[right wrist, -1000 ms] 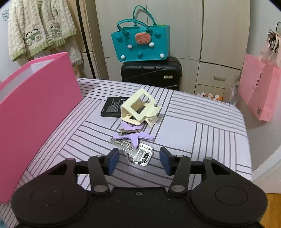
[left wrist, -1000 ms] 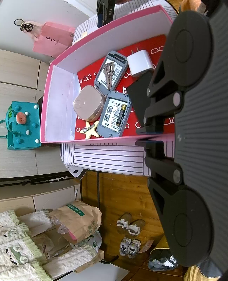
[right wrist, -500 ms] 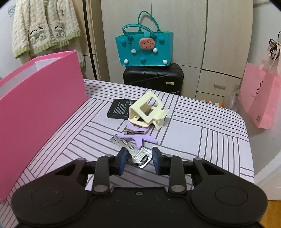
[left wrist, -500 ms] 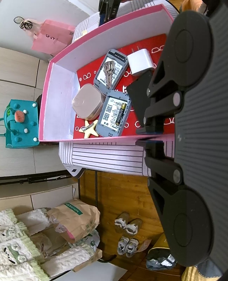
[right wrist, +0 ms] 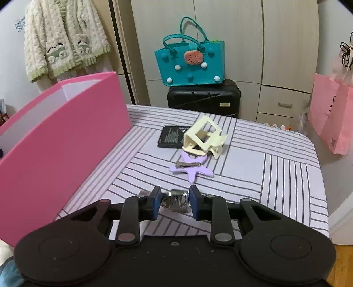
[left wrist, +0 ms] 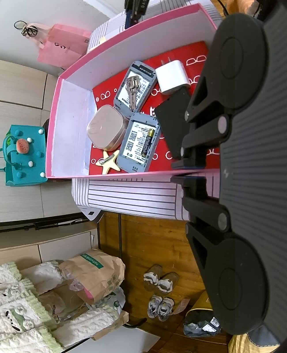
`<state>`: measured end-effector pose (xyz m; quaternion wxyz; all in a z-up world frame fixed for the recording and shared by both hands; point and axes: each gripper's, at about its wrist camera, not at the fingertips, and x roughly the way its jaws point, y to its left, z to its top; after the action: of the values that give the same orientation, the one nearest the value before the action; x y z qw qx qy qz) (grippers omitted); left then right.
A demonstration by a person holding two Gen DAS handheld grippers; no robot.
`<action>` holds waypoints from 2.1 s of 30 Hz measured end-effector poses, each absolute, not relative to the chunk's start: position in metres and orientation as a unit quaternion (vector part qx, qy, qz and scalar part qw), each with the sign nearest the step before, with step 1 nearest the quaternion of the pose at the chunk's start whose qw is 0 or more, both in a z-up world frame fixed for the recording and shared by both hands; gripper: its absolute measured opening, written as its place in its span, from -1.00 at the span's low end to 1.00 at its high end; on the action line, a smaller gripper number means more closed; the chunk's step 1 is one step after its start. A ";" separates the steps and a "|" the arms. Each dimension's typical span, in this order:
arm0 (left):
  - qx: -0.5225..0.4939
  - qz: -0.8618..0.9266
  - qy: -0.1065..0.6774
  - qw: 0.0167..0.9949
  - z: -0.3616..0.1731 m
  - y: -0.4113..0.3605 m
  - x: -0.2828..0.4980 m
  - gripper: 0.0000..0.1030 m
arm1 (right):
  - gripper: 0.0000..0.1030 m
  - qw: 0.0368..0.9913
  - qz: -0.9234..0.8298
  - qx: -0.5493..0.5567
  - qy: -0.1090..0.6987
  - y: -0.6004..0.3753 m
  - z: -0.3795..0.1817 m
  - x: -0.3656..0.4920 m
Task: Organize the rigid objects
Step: 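Reach the right tool to the remaining silver keys and close on them, then lift the silver keys with the right tool, then carry the keys with the right tool into the box and release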
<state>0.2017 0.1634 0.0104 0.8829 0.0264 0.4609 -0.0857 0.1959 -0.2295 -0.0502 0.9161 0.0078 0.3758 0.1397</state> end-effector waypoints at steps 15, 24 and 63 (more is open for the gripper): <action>0.027 -0.088 0.459 0.883 0.009 0.164 0.203 -0.90 | -0.78 0.898 0.177 0.039 0.402 -0.233 -0.052 0.192; 0.034 -0.088 0.460 0.883 0.008 0.164 0.203 -0.91 | -0.12 0.897 0.174 0.040 0.404 -0.223 -0.065 0.188; 0.109 -0.116 0.499 0.852 0.018 0.151 0.212 -0.89 | -0.58 0.873 0.375 -0.024 0.312 -0.063 0.069 0.223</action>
<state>0.2117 0.1506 0.0177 0.8518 0.1091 0.4989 -0.1165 0.2226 -0.0625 0.0690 0.8728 -0.0238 0.3121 0.3746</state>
